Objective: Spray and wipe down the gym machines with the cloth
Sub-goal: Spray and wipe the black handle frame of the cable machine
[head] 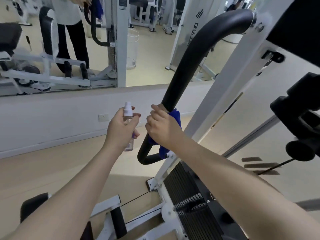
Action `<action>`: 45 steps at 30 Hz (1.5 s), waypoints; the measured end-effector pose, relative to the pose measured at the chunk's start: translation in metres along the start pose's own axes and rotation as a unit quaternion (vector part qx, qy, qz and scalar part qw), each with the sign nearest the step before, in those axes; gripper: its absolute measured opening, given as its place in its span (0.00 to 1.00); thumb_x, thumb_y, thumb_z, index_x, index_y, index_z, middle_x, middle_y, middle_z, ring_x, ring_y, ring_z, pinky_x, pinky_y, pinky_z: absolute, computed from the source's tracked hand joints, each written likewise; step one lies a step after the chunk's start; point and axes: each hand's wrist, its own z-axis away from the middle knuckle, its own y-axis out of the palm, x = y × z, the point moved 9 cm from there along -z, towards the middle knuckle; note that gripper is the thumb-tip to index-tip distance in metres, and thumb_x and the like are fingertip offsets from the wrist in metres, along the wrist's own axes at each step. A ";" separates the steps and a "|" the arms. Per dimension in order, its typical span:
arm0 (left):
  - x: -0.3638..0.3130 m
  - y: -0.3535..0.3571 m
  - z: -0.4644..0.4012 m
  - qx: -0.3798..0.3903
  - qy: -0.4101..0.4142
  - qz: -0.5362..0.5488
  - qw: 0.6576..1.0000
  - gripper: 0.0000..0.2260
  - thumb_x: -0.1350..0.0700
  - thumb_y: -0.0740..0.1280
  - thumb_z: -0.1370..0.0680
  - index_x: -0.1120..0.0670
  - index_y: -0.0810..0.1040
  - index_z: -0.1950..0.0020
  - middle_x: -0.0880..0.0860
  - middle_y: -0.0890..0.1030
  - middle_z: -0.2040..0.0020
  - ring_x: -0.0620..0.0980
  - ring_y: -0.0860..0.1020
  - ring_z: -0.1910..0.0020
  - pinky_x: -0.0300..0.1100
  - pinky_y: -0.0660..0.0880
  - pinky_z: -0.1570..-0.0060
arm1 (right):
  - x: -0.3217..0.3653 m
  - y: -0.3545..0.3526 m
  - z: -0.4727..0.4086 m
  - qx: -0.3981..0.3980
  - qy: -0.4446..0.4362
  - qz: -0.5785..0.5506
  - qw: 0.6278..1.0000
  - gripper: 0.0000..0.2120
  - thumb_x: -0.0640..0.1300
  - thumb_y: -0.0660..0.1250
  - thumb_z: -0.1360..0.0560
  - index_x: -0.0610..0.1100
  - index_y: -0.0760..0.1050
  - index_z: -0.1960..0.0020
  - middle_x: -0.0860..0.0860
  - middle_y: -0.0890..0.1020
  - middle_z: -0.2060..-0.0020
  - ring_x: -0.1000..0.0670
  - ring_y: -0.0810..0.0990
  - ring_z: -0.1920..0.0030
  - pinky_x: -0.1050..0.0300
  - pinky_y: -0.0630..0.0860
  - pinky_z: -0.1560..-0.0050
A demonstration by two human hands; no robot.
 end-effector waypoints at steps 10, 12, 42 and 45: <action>-0.037 0.045 0.008 0.064 0.046 0.008 0.997 0.09 0.59 0.63 0.22 0.50 0.72 0.43 0.52 0.78 0.60 0.50 0.74 0.73 0.46 0.76 0.66 | -0.092 -0.103 -0.003 -0.246 0.236 0.139 0.930 0.16 0.33 0.55 0.23 0.42 0.81 0.54 0.48 0.83 0.55 0.40 0.75 0.37 0.47 0.53 0.27; -0.037 0.050 0.007 0.067 0.052 0.013 0.996 0.08 0.60 0.63 0.22 0.50 0.73 0.45 0.52 0.78 0.66 0.48 0.74 0.74 0.46 0.76 0.68 | -0.088 -0.088 -0.005 -0.222 0.226 0.080 0.945 0.13 0.32 0.59 0.24 0.40 0.81 0.58 0.47 0.83 0.58 0.39 0.75 0.39 0.51 0.50 0.26; -0.125 0.079 -0.006 0.089 0.138 0.002 0.986 0.09 0.59 0.68 0.25 0.55 0.70 0.50 0.52 0.76 0.64 0.51 0.76 0.70 0.44 0.74 0.67 | -0.209 -0.172 0.004 -0.224 0.337 -0.132 0.905 0.19 0.26 0.57 0.31 0.37 0.80 0.47 0.42 0.82 0.48 0.39 0.77 0.41 0.46 0.66 0.33; -0.139 0.078 -0.004 0.091 0.173 0.000 0.981 0.11 0.59 0.67 0.25 0.53 0.71 0.44 0.51 0.78 0.63 0.50 0.79 0.68 0.47 0.78 0.64 | -0.268 -0.163 0.040 -0.192 0.532 -0.225 0.793 0.23 0.28 0.53 0.27 0.43 0.78 0.41 0.47 0.79 0.43 0.49 0.75 0.41 0.69 0.65 0.41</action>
